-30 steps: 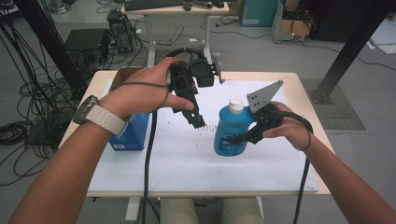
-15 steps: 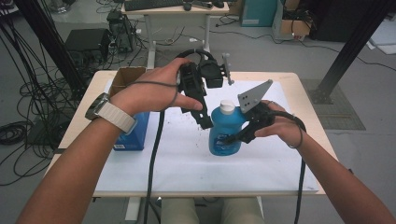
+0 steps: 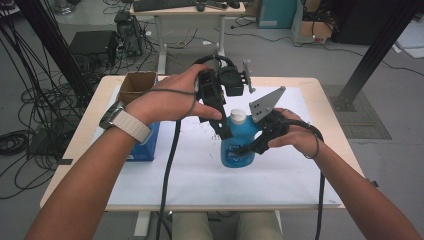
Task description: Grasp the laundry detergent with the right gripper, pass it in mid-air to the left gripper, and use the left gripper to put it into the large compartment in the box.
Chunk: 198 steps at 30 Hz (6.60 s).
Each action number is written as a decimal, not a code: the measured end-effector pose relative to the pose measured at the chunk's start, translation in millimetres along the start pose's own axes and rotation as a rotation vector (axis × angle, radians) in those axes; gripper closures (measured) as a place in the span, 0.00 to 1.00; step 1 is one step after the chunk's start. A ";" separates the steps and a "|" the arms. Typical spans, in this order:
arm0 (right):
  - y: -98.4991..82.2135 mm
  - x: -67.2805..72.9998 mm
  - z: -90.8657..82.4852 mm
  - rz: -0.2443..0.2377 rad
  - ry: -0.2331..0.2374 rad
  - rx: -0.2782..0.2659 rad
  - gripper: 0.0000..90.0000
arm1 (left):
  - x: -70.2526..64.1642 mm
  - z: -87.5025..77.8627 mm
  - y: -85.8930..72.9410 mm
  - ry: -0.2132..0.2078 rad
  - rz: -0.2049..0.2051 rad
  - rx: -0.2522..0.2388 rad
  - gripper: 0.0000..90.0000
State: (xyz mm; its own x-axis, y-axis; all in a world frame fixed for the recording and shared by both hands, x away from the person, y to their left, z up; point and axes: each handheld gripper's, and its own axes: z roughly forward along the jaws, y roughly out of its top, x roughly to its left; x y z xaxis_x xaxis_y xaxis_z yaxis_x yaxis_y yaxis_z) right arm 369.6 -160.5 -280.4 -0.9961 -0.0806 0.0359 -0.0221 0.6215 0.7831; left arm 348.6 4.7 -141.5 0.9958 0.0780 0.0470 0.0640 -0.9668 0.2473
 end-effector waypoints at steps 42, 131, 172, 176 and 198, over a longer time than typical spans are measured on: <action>7.2 5.6 10.3 -0.026 -0.012 0.026 0.48 | -3.0 11.7 3.3 -0.006 0.004 0.000 0.07; 9.6 8.5 8.3 -0.014 -0.025 0.020 0.48 | -7.9 9.5 1.2 0.005 0.005 0.010 0.08; 11.2 8.8 4.9 -0.004 0.002 0.033 0.48 | -9.3 8.4 1.9 0.005 0.004 0.012 0.08; 11.2 9.0 4.7 -0.005 0.000 0.033 0.48 | -9.3 8.3 2.4 0.005 0.006 0.014 0.08; 11.0 8.7 3.9 -0.003 -0.002 0.029 0.48 | -9.3 9.3 2.1 0.009 0.005 0.017 0.08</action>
State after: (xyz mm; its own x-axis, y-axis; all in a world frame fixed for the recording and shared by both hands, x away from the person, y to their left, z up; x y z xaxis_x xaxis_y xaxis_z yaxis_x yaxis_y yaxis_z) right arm 360.4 -151.4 -273.9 -0.9962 -0.0809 0.0324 -0.0275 0.6440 0.7646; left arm 340.0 -0.3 -150.4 0.9955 0.0752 0.0574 0.0601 -0.9712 0.2305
